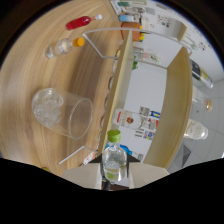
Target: Make me a cup of Vodka Sunrise.
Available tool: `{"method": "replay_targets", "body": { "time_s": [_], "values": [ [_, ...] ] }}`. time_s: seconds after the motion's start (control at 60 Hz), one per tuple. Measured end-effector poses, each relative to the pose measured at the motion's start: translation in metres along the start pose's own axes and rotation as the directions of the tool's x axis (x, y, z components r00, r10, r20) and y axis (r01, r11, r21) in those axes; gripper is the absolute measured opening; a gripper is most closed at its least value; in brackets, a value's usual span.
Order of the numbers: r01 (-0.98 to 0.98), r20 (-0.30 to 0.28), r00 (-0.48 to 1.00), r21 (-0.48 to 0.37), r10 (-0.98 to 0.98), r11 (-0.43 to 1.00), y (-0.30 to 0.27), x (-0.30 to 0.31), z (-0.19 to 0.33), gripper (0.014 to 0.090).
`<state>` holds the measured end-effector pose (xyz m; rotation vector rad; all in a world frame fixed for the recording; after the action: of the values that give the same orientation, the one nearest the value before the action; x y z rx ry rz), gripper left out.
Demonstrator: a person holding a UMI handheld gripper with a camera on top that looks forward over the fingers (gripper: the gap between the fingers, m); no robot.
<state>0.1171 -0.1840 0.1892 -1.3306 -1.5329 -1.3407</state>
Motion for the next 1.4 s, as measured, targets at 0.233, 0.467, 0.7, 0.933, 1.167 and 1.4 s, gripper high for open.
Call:
{"method": "replay_targets", "body": {
  "time_s": [0.233,0.467,0.7,0.933,1.167,1.4],
  "values": [
    [0.292,0.031,0.956,-0.031,-0.291,0.956,-0.003,-0.008,0.001,0.0355],
    [0.177,0.027,0.984,-0.023,-0.176,0.984,-0.008,0.001,-0.007,0.0358],
    [-0.499,-0.029,0.865,0.069,0.502,0.864,0.005,0.061,-0.033,0.0358],
    [-0.979,0.147,0.197,0.085,0.969,0.186,0.022,0.039,-0.041,0.036],
    [-0.982,0.223,-0.169,-0.119,0.96,-0.146,0.01,-0.066,-0.002,0.0358],
    [-0.939,0.235,-0.264,-0.283,0.935,-0.194,-0.01,-0.14,0.023,0.0356]
  ]
}}
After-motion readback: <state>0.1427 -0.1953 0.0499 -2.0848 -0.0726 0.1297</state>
